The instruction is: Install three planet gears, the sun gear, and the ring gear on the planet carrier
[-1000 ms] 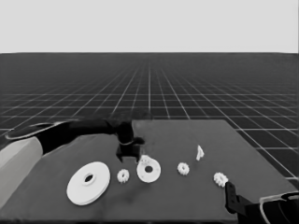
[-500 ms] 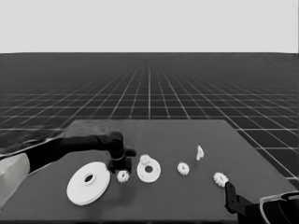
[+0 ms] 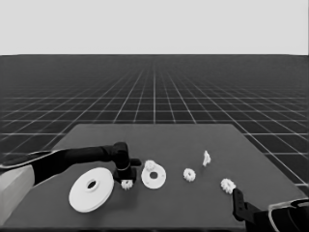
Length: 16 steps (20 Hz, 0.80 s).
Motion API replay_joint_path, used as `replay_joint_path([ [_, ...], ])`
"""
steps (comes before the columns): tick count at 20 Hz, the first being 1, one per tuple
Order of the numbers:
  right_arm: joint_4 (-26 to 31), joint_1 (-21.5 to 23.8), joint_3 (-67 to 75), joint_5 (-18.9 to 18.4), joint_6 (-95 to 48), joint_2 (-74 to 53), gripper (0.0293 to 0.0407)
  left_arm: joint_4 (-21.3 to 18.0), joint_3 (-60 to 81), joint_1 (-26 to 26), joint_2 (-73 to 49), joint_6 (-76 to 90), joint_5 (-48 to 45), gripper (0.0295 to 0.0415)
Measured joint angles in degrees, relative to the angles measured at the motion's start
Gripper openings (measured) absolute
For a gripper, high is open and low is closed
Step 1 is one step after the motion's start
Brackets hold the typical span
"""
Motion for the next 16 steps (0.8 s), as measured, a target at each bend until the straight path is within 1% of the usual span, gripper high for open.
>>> replay_joint_path([
  [1,0.0,0.0,0.0,0.0,0.0,0.0,0.0385,0.01,0.0,-0.03,0.01,0.0,0.0,0.0312],
  [8,0.0,0.0,0.0,0.0,0.0,0.0,0.0385,0.02,-0.01,-0.03,0.01,0.01,-0.01,0.0312],
  [9,0.0,0.0,0.0,0.0,0.0,0.0,0.0385,-4.2,4.38,-4.09,-1.33,-2.39,2.3,0.0312],
  [10,0.0,0.0,0.0,0.0,0.0,0.0,0.0385,-7.16,6.34,-7.53,-1.85,-3.56,3.26,0.0312],
  [11,0.0,0.0,0.0,0.0,0.0,0.0,0.0385,-9.03,7.14,-9.59,-2.04,-4.08,3.67,0.0312],
  [13,0.0,0.0,0.0,0.0,0.0,0.0,0.0385,-10.84,7.63,-11.47,-2.15,-4.41,3.96,0.0312],
  [16,0.0,0.0,0.0,0.0,0.0,0.0,0.0385,-11.62,7.76,-12.2,-2.18,-4.5,4.06,0.0312],
])
